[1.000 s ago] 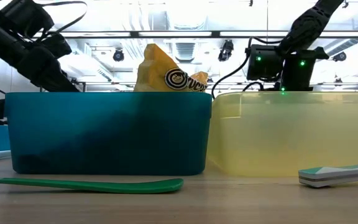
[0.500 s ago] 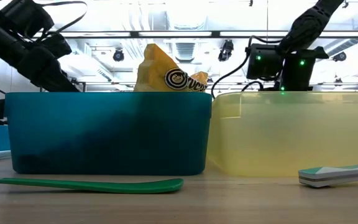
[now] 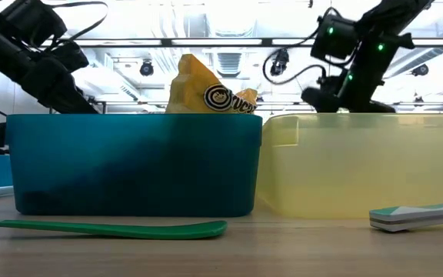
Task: Pick & Place Food Item
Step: Put the red spice can into the black bin
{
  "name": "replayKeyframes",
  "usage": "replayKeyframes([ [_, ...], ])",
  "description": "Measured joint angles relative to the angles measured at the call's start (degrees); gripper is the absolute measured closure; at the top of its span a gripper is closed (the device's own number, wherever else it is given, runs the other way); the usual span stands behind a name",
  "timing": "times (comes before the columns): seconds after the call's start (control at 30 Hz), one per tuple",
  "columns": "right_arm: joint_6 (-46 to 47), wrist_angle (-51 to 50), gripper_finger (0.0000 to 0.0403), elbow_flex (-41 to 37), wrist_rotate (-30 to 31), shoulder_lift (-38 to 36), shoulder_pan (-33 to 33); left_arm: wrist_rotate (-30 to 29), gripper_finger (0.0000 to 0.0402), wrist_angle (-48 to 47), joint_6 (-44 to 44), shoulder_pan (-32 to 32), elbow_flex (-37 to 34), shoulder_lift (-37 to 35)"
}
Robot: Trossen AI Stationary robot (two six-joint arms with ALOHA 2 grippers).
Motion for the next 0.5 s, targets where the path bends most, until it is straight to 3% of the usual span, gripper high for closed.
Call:
replayKeyframes([
  [0.5,-12.9,14.4,0.0123,0.0,-3.5,-1.8,0.1,0.0,0.0066,0.0,0.0,0.0,0.0,0.0],
])
